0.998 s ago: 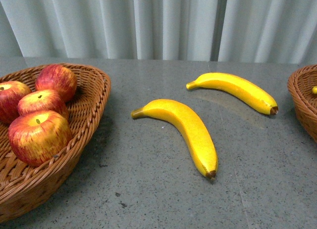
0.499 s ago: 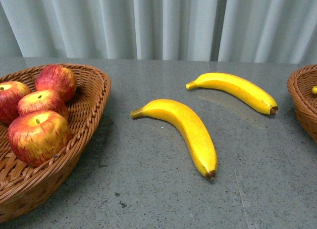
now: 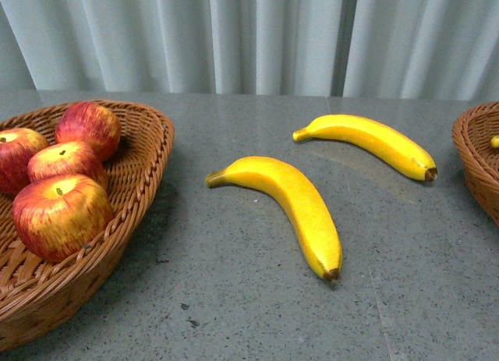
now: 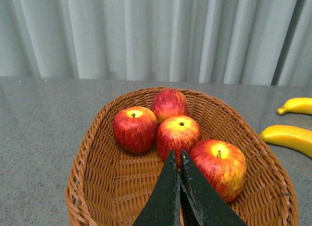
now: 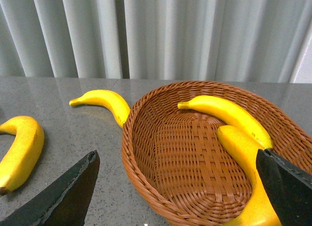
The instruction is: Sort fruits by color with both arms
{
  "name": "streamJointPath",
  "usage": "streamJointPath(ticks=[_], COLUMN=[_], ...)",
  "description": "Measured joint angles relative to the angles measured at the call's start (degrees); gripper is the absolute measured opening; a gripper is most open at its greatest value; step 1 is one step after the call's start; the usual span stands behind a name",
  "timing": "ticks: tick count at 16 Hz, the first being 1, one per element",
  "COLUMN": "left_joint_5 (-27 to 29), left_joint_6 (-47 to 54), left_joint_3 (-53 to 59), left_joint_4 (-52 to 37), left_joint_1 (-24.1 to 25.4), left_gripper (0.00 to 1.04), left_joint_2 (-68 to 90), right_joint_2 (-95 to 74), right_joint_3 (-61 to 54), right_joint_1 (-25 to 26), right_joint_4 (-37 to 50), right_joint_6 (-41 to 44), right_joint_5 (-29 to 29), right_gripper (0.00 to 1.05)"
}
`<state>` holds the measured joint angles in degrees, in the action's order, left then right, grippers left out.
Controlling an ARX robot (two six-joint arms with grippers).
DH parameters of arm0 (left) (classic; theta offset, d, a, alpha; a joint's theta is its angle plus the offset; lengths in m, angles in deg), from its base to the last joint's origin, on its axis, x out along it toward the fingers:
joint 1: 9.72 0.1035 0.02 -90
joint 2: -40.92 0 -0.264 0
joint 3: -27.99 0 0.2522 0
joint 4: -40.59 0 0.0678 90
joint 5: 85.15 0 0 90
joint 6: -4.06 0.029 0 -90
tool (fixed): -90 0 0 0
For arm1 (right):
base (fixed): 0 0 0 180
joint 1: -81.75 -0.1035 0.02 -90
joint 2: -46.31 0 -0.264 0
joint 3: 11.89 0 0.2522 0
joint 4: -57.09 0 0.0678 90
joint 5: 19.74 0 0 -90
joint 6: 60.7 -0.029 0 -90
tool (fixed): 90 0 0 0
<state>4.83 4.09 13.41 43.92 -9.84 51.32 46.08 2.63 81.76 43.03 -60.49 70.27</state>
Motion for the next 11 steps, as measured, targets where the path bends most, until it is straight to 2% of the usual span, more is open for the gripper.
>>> streamJointPath(ticks=[5, 8, 11], left_joint_5=[0.0, -0.2, 0.0], left_joint_6=[0.0, 0.0, 0.0], left_joint_3=[0.0, 0.0, 0.0], left_joint_4=[1.7, 9.9, 10.4], left_joint_1=[0.0, 0.0, 0.0], left_gripper=[0.01, 0.01, 0.01], left_joint_2=[-1.3, -6.5, -9.9], right_joint_2=[0.0, 0.0, 0.0], right_joint_3=[0.0, 0.0, 0.0], right_joint_1=[0.0, 0.0, 0.0], right_joint_4=[0.0, 0.0, 0.0], right_joint_6=[0.0, 0.0, 0.0], right_joint_5=[0.0, 0.0, 0.0], right_gripper=[0.98, 0.98, 0.98])
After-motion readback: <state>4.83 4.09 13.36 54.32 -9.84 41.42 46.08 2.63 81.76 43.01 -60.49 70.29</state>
